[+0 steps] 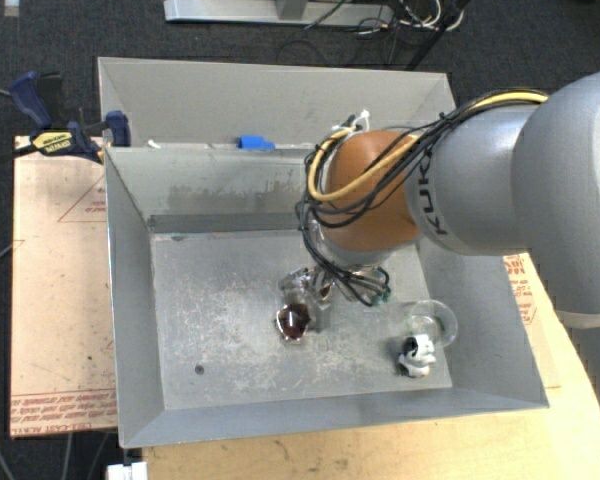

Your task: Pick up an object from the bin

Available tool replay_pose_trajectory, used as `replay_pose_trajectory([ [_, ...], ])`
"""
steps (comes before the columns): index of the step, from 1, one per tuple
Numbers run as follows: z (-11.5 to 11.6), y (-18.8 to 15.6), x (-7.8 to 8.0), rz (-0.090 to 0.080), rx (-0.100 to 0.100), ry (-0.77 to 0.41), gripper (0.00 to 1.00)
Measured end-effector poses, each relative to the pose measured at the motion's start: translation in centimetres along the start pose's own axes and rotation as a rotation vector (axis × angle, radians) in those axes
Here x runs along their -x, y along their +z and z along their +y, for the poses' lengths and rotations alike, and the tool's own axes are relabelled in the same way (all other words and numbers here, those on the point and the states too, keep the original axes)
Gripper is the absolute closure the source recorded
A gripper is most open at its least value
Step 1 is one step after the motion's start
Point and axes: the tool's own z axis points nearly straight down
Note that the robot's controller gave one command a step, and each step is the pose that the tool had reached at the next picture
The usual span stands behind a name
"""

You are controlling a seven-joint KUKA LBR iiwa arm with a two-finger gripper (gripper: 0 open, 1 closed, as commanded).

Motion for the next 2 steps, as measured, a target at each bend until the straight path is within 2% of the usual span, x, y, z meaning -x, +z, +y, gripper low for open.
replay_pose_trajectory([
  [1, -1.8, 0.0, 1.6, -0.004, -0.002, -0.001, 1.00],
  [2, -0.6, -5.1, 0.9, 0.006, 0.002, -0.011, 1.00],
])
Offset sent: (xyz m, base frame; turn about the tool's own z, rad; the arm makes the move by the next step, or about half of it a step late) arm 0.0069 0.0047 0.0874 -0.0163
